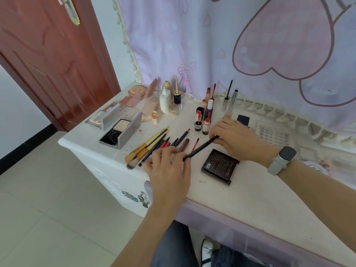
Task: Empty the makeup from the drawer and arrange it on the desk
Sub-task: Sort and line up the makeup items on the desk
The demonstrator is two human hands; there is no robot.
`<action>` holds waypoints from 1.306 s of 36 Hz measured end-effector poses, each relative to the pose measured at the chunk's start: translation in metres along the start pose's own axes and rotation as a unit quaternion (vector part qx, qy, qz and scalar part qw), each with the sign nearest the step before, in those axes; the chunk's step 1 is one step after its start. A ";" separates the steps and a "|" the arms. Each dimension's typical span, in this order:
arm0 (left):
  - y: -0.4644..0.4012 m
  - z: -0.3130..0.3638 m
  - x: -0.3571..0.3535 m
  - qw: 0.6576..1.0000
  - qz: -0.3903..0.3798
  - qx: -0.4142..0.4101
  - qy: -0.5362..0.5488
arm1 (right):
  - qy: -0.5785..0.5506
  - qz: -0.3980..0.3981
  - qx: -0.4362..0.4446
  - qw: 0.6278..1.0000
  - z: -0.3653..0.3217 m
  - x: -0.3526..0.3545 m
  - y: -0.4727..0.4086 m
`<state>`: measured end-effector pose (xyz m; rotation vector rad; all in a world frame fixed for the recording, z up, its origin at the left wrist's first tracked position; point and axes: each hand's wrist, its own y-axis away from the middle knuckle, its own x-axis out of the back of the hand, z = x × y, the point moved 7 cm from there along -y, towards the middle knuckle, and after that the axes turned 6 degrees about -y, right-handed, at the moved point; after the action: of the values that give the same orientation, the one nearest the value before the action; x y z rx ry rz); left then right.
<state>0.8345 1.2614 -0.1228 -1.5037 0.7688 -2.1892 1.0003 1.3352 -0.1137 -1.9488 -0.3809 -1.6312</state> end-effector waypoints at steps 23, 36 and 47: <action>0.005 -0.010 0.000 0.967 -0.184 -0.053 0.167 | -0.542 0.091 -0.157 0.820 -0.055 0.009 0.016; -0.003 -0.032 0.024 0.982 -0.123 -0.022 0.143 | -0.595 0.075 -0.159 0.784 -0.070 0.006 0.000; 0.003 -0.081 0.019 0.975 -0.137 0.091 0.149 | -0.596 0.148 -0.236 0.753 -0.047 0.009 -0.013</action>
<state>0.7519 1.2665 -0.1333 -1.2691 0.4484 -2.6521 0.9572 1.3166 -0.0972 -3.0483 -0.0737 -0.0527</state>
